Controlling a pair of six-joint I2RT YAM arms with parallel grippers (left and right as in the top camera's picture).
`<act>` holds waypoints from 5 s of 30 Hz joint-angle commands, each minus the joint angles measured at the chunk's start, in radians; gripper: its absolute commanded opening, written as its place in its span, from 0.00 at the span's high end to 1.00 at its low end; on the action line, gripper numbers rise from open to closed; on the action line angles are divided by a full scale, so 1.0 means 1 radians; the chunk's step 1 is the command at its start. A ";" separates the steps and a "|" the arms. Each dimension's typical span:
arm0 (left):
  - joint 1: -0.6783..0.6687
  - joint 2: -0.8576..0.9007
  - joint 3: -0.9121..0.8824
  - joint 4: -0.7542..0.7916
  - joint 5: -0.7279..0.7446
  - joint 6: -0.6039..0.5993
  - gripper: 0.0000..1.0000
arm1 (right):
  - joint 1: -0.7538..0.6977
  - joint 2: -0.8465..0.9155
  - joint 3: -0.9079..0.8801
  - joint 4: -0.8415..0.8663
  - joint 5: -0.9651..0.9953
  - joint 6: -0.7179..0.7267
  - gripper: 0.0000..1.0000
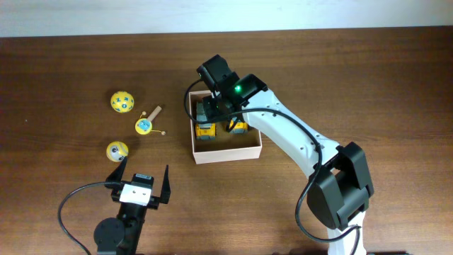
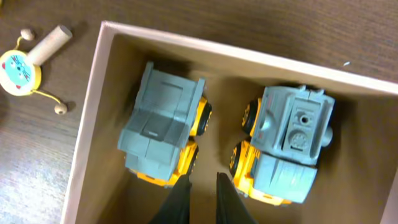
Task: Pack container
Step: 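Lower the truck into the box beside the first truck, then open the right gripper and adjust the truck upright in the box, then raise the right gripper out of the box toward the right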
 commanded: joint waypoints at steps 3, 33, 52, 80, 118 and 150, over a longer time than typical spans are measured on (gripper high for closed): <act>0.006 0.000 -0.006 -0.001 -0.004 0.015 0.01 | 0.001 0.048 0.016 0.020 0.014 -0.003 0.93; 0.006 0.000 -0.006 -0.001 -0.004 0.015 0.01 | -0.030 0.151 0.014 0.074 0.086 -0.014 0.92; 0.006 0.000 -0.006 -0.001 -0.004 0.015 0.01 | -0.080 0.151 0.014 0.059 0.093 -0.048 0.92; 0.006 0.000 -0.006 -0.001 -0.004 0.015 0.01 | -0.047 0.151 0.014 -0.010 0.051 -0.116 0.92; 0.006 0.000 -0.006 -0.001 -0.004 0.015 0.01 | -0.102 0.150 0.154 -0.117 -0.039 -0.190 0.85; 0.006 0.000 -0.006 -0.001 -0.004 0.015 0.01 | -0.353 -0.135 0.549 -0.821 0.076 0.044 0.31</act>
